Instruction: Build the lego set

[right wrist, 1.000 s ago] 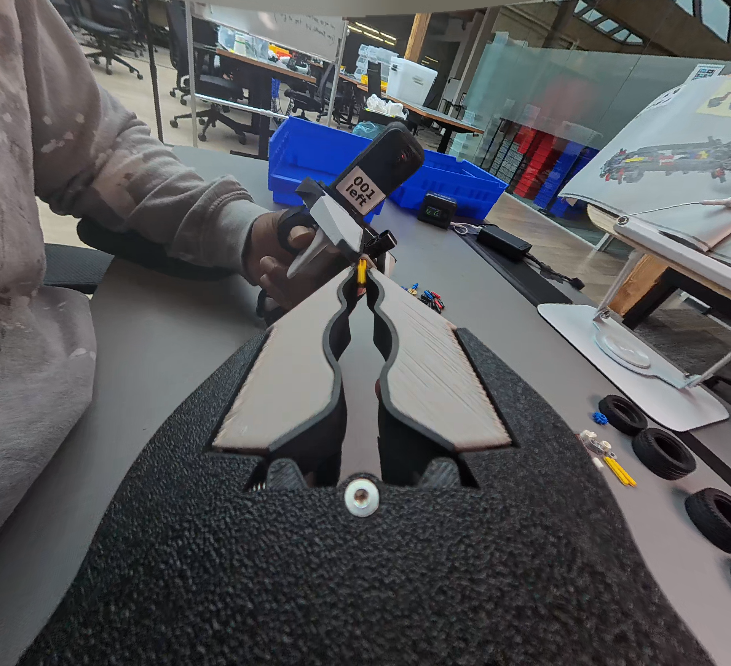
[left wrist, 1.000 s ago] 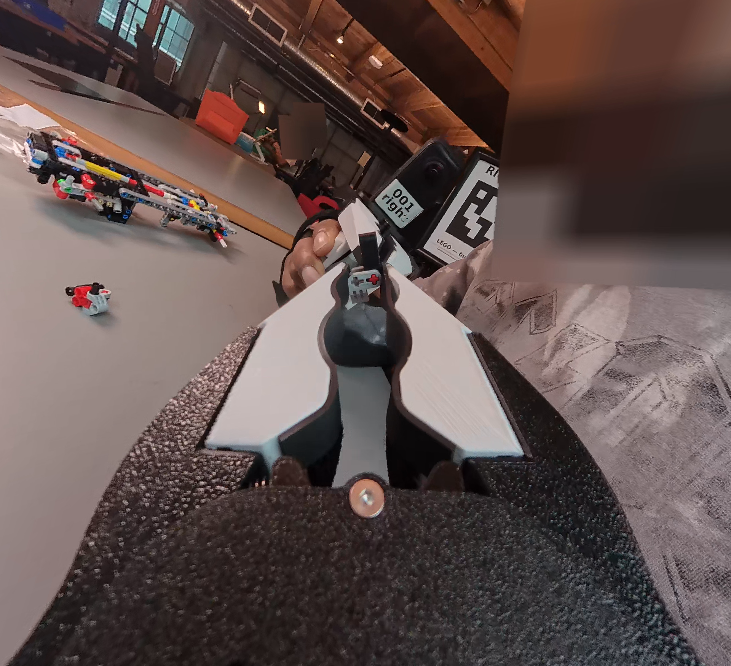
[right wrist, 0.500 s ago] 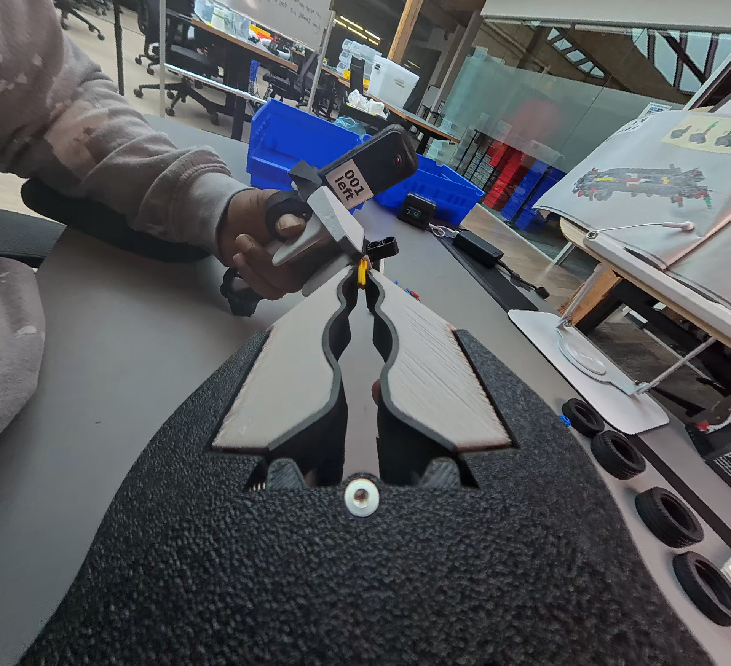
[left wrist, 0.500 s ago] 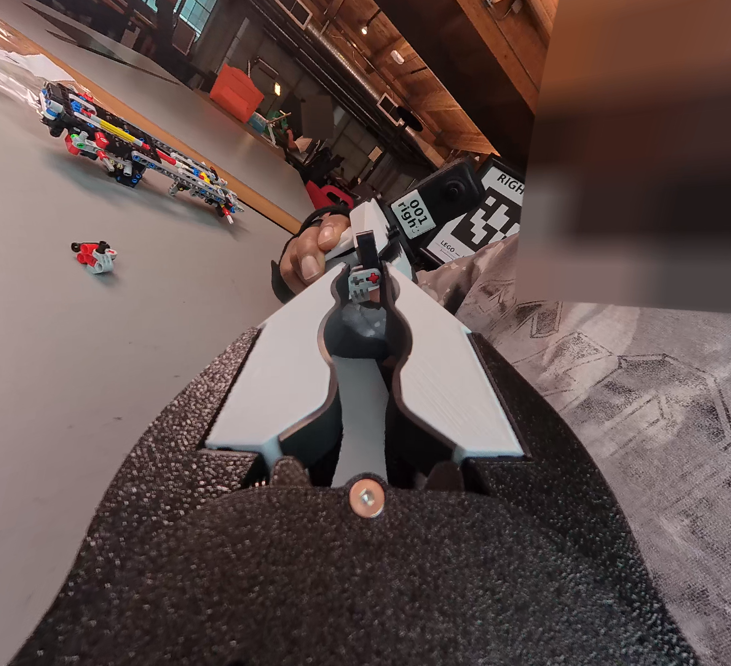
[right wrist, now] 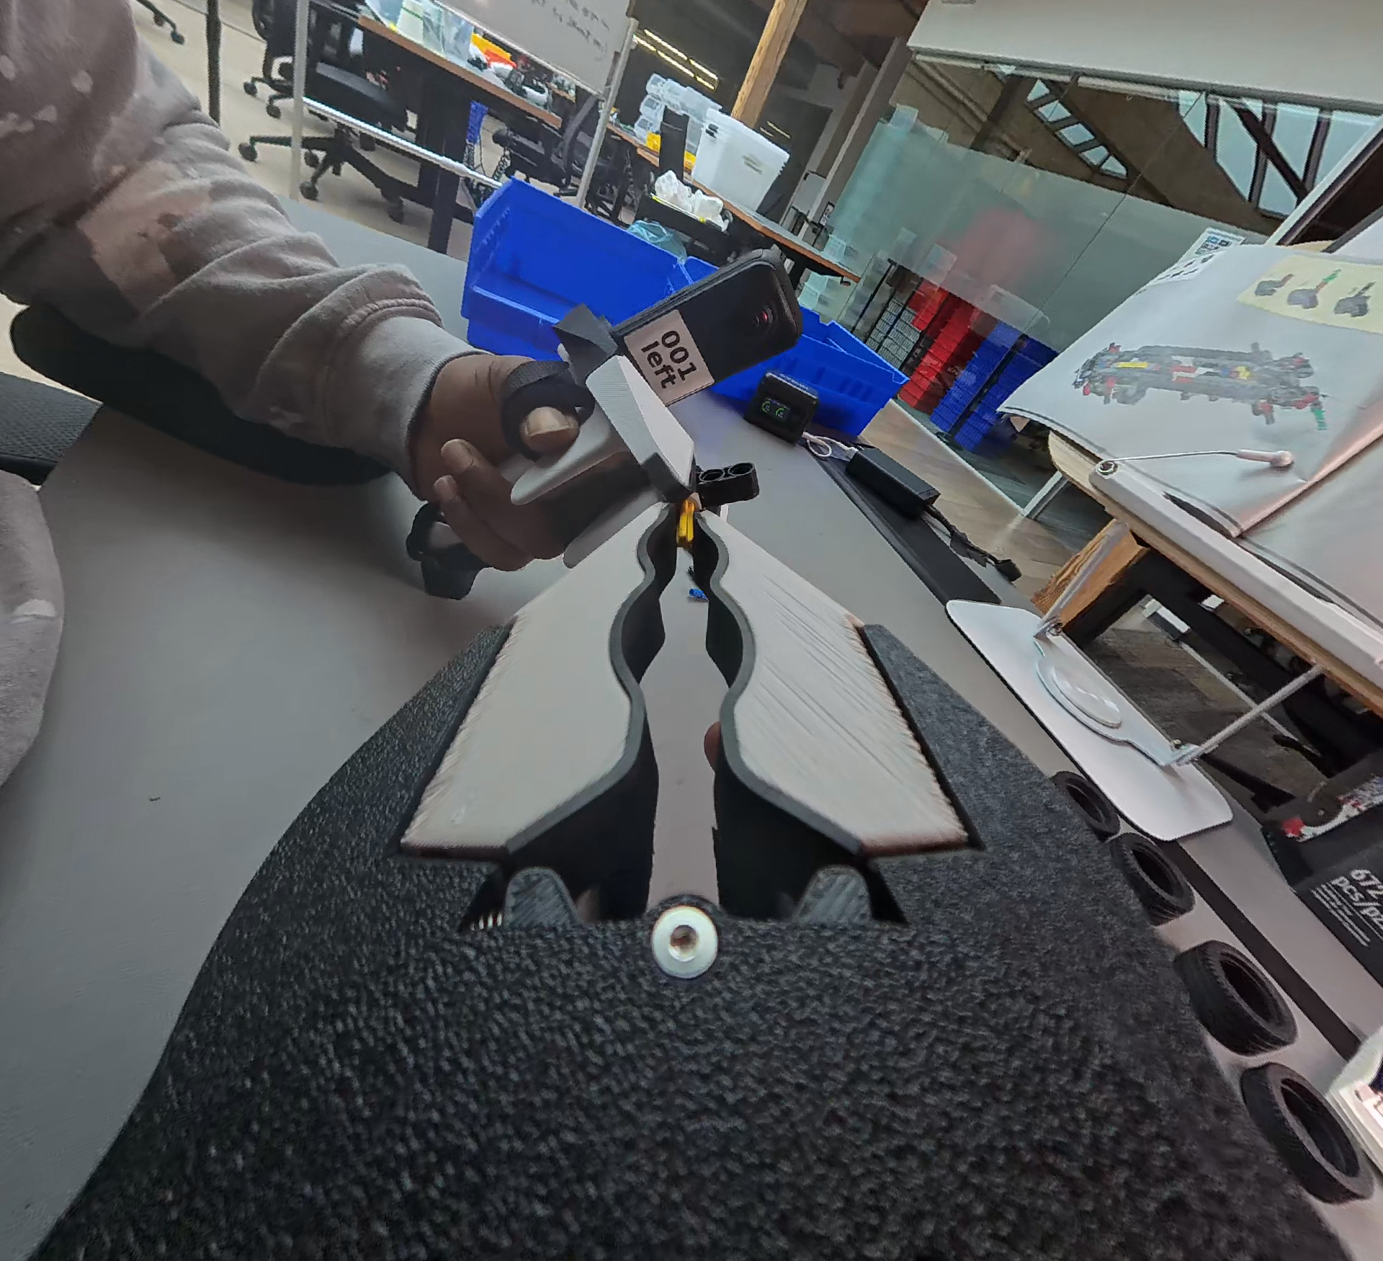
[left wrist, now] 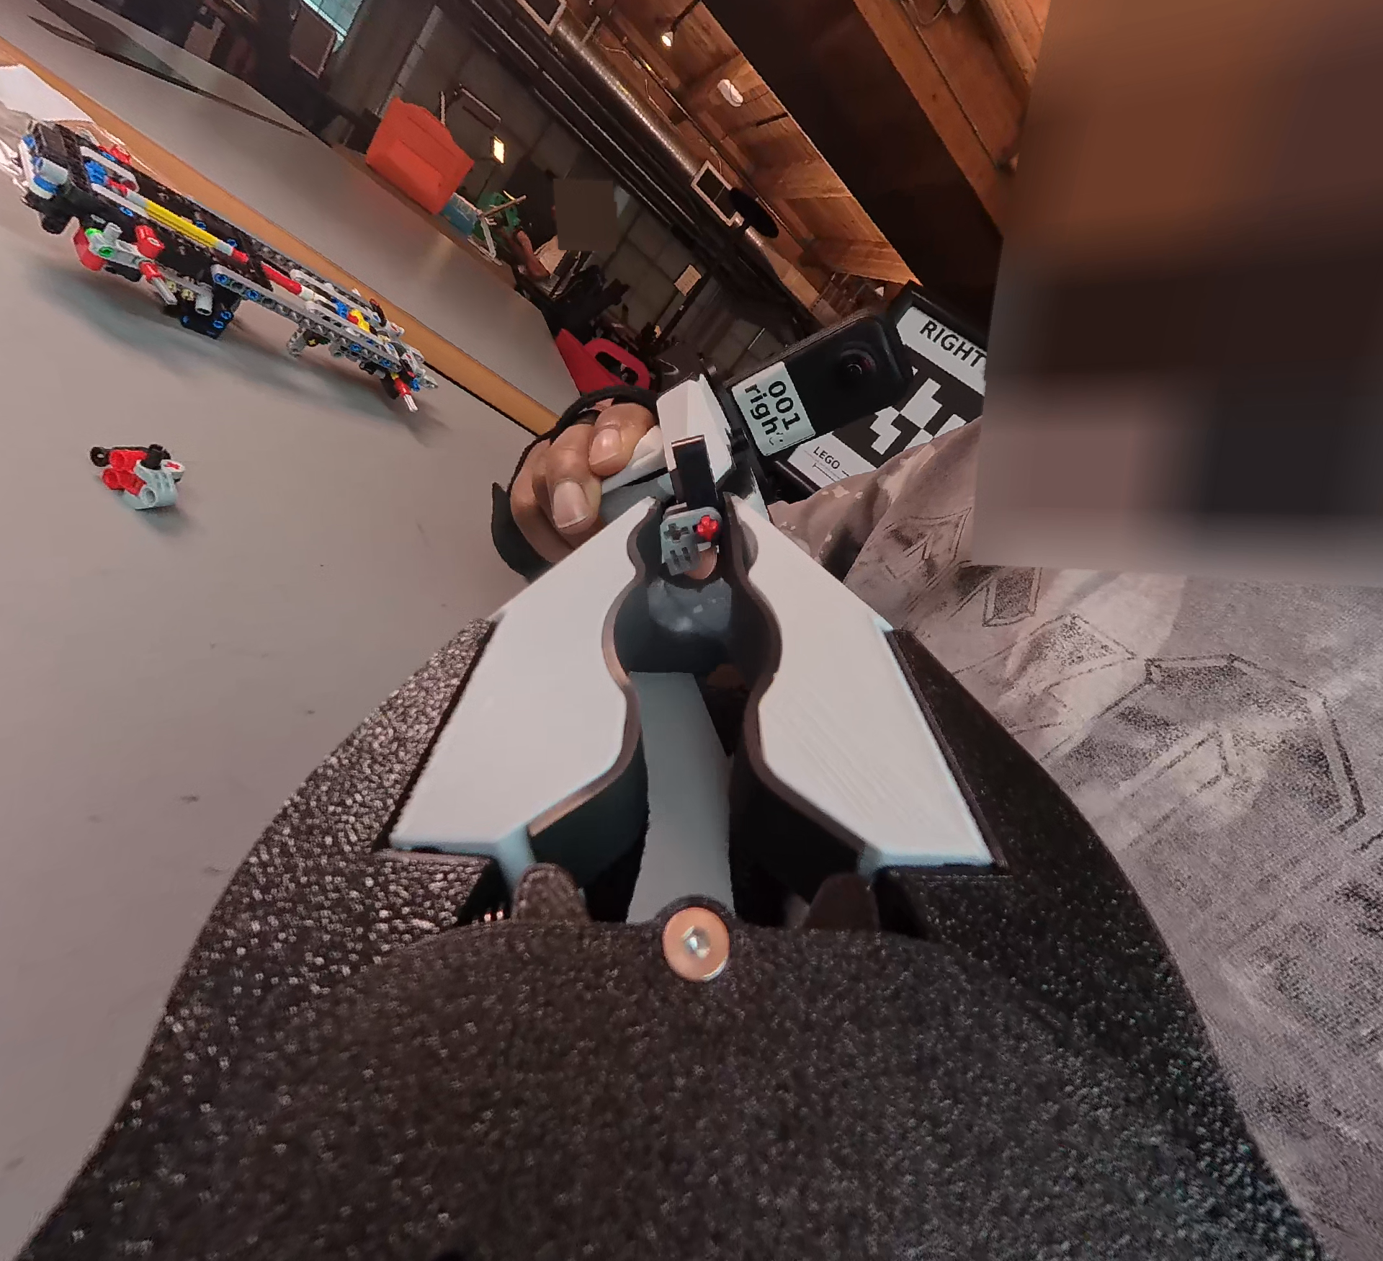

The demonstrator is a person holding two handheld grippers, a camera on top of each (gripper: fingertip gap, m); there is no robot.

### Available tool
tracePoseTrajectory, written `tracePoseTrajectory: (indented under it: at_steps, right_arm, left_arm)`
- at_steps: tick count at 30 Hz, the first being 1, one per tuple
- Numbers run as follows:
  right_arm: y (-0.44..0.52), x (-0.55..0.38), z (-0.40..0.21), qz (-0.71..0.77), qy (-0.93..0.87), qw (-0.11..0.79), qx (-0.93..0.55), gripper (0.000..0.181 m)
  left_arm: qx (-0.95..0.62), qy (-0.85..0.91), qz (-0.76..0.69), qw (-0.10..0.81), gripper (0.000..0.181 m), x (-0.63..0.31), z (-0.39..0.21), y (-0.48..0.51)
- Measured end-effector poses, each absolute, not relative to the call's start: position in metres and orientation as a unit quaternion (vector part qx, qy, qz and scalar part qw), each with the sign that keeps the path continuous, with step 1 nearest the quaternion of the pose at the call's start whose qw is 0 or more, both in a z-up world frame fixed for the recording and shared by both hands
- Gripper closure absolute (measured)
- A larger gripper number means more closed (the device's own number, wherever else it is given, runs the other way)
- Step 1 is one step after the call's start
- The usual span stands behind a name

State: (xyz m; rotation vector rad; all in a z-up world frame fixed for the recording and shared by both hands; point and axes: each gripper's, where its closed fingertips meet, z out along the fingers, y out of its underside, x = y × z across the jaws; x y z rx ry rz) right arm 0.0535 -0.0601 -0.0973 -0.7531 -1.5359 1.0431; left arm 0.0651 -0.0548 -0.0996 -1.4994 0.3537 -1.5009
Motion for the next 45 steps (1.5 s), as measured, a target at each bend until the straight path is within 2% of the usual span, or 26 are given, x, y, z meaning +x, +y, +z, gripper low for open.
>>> tracePoseTrajectory:
  at_steps: [6,15,34,45]
  right_arm:
    - [-0.061,0.053,-0.098,0.428,-0.648,0.550,-0.308,0.179]
    - [-0.065,0.053,-0.101,0.440,-0.648,0.551,-0.288,0.178]
    - [-0.072,0.057,-0.095,0.464,-0.641,0.544,-0.278,0.176]
    - [-0.075,0.057,-0.105,0.457,-0.669,0.509,-0.291,0.180]
  left_arm:
    - [-0.619,0.156,-0.594,0.489,0.167,0.064,-0.100,-0.055]
    - [-0.651,0.251,-0.468,0.542,0.167,0.063,-0.101,-0.059]
    - [-0.625,0.246,-0.485,0.559,0.167,0.057,-0.093,-0.068]
    - [-0.645,0.242,-0.490,0.533,0.167,0.058,-0.103,-0.071]
